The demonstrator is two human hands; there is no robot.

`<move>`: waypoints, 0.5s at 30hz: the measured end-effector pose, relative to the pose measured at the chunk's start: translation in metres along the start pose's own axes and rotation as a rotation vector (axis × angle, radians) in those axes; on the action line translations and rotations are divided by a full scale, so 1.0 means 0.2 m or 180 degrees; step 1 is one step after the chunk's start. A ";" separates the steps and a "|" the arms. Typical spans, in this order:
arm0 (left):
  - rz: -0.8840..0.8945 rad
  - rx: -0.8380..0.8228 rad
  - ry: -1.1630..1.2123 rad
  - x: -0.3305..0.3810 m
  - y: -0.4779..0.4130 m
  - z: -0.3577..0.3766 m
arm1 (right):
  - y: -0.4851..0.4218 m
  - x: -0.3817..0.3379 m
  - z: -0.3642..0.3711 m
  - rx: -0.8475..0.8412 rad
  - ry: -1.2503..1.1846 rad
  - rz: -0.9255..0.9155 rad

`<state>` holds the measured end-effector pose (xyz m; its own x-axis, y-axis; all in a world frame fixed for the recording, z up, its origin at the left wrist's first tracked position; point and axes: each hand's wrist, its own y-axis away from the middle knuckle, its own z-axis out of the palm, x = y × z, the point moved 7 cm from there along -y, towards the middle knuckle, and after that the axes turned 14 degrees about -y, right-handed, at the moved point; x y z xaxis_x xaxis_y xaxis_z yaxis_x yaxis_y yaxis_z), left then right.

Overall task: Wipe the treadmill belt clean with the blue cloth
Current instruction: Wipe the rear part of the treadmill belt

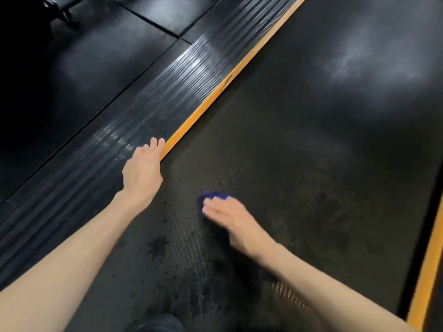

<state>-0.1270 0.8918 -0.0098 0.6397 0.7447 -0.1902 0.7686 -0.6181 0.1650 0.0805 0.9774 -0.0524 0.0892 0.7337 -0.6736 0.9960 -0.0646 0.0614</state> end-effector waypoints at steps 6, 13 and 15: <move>0.0069 -0.0028 0.0126 -0.03 -0.01 0.00 | -0.03 0.36 -0.33 0.0354 0.0476 0.0422; 0.0042 -0.0083 -0.0043 0.00 -0.01 -0.01 | 0.11 0.17 -0.13 0.0458 0.0179 0.0203; 0.0040 -0.0060 -0.0055 0.00 0.00 -0.01 | 0.25 0.08 0.02 -0.0282 0.0266 -0.0343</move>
<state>-0.1276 0.8922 -0.0082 0.6495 0.7324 -0.2045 0.7604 -0.6224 0.1856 0.1314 0.9829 -0.0621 -0.0224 0.7871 -0.6164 0.9954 0.0748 0.0594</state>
